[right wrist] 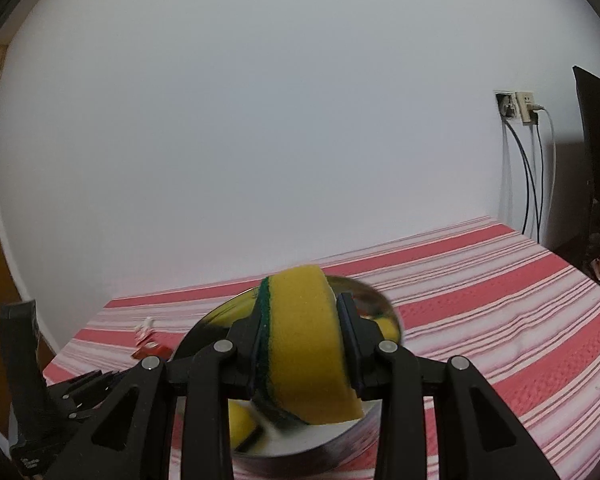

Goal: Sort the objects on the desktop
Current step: 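Carry the pom-pom and sponge over the tin and open both grippers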

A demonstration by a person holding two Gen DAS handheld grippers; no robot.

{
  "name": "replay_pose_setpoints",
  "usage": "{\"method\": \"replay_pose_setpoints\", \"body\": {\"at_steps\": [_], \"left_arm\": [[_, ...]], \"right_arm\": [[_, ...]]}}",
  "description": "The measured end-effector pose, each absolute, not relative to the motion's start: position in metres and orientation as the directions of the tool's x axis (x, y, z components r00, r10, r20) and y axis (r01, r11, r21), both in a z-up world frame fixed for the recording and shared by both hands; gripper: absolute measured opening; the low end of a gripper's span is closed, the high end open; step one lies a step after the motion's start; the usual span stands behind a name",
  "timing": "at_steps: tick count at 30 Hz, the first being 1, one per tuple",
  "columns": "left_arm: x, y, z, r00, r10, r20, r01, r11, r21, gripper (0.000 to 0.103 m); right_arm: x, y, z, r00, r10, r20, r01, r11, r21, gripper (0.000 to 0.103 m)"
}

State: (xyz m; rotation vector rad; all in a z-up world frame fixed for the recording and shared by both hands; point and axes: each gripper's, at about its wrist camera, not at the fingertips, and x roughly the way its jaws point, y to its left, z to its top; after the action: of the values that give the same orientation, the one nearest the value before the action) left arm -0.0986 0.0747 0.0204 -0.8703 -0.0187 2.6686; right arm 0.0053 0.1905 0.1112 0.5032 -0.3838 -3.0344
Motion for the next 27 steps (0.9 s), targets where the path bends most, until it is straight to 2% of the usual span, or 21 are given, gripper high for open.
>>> {"method": "replay_pose_setpoints", "body": {"at_steps": [5,13,21,27], "left_arm": [[-0.115,0.095,0.024,-0.741,0.331,-0.585,-0.340,-0.935,-0.099,0.039],[-0.126,0.123,0.028,-0.725,0.346,-0.595,-0.373,-0.924,-0.084,0.039],[-0.136,0.150,0.024,-0.669,0.410,-0.620,-0.422,-0.896,-0.136,0.039],[-0.138,0.163,0.020,-0.663,0.406,-0.629,-0.433,-0.893,-0.120,0.039]], "right_arm": [[-0.017,0.201,0.119,-0.948,-0.069,-0.310,-0.001,-0.975,0.221,0.036],[-0.063,0.217,0.125,-0.927,-0.134,-0.349,0.053,-0.971,0.232,0.036],[-0.095,0.234,0.123,-0.907,-0.141,-0.396,0.057,-0.975,0.216,0.036],[-0.117,0.236,0.123,-0.894,-0.131,-0.427,0.075,-0.986,0.146,0.036]]}}
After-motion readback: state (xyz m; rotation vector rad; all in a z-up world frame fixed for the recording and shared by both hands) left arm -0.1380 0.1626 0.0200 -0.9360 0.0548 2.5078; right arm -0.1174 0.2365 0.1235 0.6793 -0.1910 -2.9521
